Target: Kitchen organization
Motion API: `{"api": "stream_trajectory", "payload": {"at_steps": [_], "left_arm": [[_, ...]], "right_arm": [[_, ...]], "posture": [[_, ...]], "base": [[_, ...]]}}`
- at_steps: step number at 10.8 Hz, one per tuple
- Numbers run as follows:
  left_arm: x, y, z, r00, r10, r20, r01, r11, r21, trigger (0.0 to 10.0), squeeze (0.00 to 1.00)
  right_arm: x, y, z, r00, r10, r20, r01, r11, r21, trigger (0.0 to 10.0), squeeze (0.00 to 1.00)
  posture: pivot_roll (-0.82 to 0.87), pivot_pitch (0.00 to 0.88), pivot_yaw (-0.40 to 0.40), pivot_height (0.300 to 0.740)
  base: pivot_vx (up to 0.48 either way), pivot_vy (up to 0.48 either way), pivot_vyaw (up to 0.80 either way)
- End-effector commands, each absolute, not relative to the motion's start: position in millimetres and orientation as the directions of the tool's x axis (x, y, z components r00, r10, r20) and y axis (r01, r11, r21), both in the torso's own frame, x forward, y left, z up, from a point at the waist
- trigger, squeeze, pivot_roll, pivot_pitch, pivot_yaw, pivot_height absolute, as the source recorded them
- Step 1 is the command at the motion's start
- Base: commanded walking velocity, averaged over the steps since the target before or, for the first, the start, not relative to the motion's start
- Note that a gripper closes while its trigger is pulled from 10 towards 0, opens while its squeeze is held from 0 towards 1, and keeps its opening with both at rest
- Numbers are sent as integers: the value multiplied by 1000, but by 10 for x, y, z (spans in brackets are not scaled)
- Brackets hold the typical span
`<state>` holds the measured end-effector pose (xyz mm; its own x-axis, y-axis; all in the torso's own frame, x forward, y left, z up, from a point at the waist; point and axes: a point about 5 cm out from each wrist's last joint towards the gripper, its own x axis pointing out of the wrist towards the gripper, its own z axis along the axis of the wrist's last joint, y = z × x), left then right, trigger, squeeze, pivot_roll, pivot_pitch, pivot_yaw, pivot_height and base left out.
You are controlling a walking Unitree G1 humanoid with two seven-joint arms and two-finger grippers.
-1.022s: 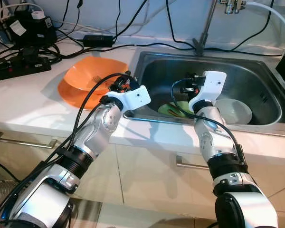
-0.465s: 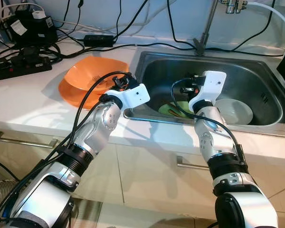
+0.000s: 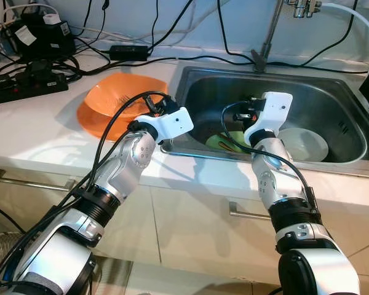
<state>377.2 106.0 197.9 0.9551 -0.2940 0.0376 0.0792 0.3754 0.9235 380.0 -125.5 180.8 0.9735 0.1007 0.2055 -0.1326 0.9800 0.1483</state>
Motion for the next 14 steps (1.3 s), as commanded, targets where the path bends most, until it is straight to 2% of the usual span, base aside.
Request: {"api": "stream_trajectory", "payload": {"at_steps": [1, 3, 4, 5, 6, 7, 8, 9, 10, 11, 12, 14], "left_arm": [[3798, 1073, 2068, 955, -290, 66, 44, 357, 933, 0, 0], [3771, 1034, 2250, 933, -324, 158, -55, 305, 951, 0, 0], [3717, 946, 2434, 889, -378, 259, -131, 332, 934, 0, 0], [3593, 803, 2648, 803, -456, 384, -170, 442, 881, 0, 0], [3496, 736, 2786, 743, -478, 469, -169, 544, 822, 0, 0], [3391, 665, 2873, 686, -507, 523, -76, 664, 744, 1020, 0], [3319, 622, 2918, 650, -527, 548, 12, 728, 686, 10000, 0], [3294, 620, 2932, 647, -512, 565, 122, 801, 587, 10000, 0], [3295, 674, 2957, 661, -466, 588, 235, 873, 428, 10000, 0], [3304, 722, 2980, 671, -436, 599, 312, 900, 305, 10000, 0], [3304, 775, 2998, 672, -420, 610, 405, 898, 171, 10000, 0], [3310, 763, 2928, 679, -442, 587, 541, 841, 7, 10000, 0]], "right_arm": [[3801, -1240, 1812, 974, 103, 201, -136, 978, 157, 10000, 0], [3796, -1246, 1798, 975, 101, 199, -133, 978, 158, 10000, 0], [3796, -1256, 1791, 976, 96, 197, -128, 980, 155, 10000, 0], [3799, -1277, 1784, 977, 92, 193, -119, 984, 136, 10000, 0], [3799, -1289, 1777, 977, 95, 193, -115, 989, 95, 10000, 0], [3795, -1295, 1771, 975, 100, 196, -115, 991, 65, 10000, 369], [3792, -1295, 1775, 973, 113, 203, -122, 992, 33, 10000, 1000], [3783, -1295, 1806, 965, 125, 229, -114, 992, -61, 10000, 1000], [3771, -1295, 1858, 952, 147, 270, -92, 974, -205, 10000, 1000], [3761, -1282, 1889, 941, 171, 293, -95, 962, -257, 10000, 1000], [3735, -1212, 1906, 920, 239, 311, -133, 936, -327, 10000, 1000], [3664, -1049, 1944, 856, 391, 339, -238, 879, -412, 10000, 1000]], "posture": [[220, 20, -7, 740], [221, 22, -8, 740], [219, 23, -8, 740], [220, 27, -10, 740], [219, 29, -11, 740], [220, 34, -12, 740], [219, 33, -12, 740], [217, 34, -11, 740], [215, 36, -11, 740], [215, 36, -11, 740], [215, 38, -9, 740], [215, 39, -6, 740]], "base": [[0, 0, 0], [0, 0, 0], [0, 0, 0], [0, 0, 0], [0, 0, 0], [0, 0, 0], [0, 0, 0], [0, 0, 0], [0, 0, 0], [0, 0, 0], [0, 0, 0], [0, 0, 0]]}}
